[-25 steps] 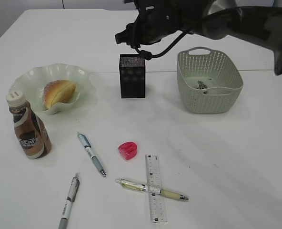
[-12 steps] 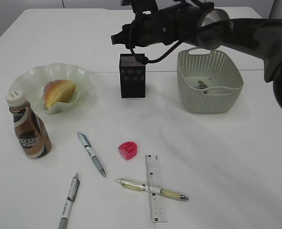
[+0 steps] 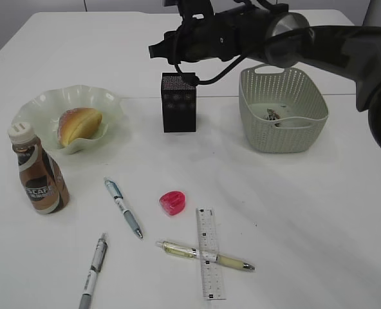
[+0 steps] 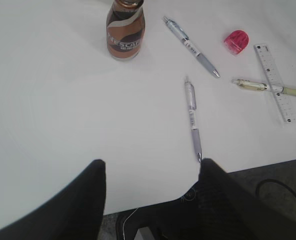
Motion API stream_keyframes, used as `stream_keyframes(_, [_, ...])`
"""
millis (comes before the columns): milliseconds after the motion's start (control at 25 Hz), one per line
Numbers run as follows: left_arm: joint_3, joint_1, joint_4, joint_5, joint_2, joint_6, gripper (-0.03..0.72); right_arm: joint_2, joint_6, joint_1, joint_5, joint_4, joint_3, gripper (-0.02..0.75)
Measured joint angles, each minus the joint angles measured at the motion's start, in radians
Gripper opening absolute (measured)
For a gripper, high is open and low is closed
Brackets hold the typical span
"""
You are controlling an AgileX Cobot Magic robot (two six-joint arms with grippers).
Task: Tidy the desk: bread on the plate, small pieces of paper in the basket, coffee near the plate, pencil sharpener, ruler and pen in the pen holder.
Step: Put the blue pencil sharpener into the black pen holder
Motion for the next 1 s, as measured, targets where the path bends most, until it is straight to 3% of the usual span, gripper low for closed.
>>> stream_keyframes(1000, [0.000,0.000,-0.002,0.000,0.000,0.000,0.433,0.030,0.000,0.000,0.051,0.002,0.002,0.289])
